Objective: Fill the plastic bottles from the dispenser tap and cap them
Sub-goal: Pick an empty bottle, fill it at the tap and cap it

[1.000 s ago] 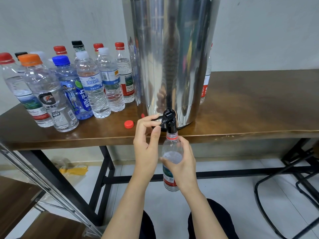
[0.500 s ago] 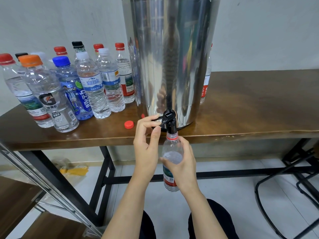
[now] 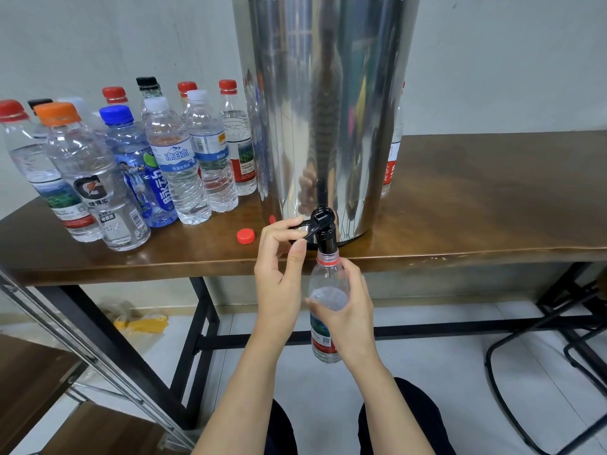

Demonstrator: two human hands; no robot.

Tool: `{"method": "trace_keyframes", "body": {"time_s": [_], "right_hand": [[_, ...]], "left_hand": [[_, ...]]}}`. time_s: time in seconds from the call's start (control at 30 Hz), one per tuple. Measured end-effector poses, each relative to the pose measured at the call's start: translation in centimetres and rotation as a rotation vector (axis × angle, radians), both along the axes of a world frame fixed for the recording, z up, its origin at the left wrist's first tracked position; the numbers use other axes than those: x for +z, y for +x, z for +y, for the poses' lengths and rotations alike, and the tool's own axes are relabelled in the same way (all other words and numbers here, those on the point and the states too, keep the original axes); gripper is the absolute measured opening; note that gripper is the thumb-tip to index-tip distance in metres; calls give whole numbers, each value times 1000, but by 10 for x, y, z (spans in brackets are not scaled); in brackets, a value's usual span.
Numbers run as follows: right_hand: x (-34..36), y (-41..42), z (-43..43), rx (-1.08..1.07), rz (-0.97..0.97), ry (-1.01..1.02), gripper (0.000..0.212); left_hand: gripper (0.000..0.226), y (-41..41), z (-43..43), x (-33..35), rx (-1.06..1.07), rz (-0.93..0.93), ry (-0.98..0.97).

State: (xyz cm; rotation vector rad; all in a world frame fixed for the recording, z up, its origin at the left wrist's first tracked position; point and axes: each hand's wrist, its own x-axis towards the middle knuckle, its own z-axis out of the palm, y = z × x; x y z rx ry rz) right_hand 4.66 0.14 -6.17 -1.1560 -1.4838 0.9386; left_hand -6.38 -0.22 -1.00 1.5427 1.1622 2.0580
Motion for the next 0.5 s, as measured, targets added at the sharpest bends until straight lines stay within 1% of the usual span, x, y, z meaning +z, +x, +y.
{"method": "trace_keyframes", "body": {"time_s": [0.5], "right_hand": [[0, -1, 1, -9, -12, 2, 79]], "left_hand": [[9, -1, 0, 1, -7, 0, 10]]}}
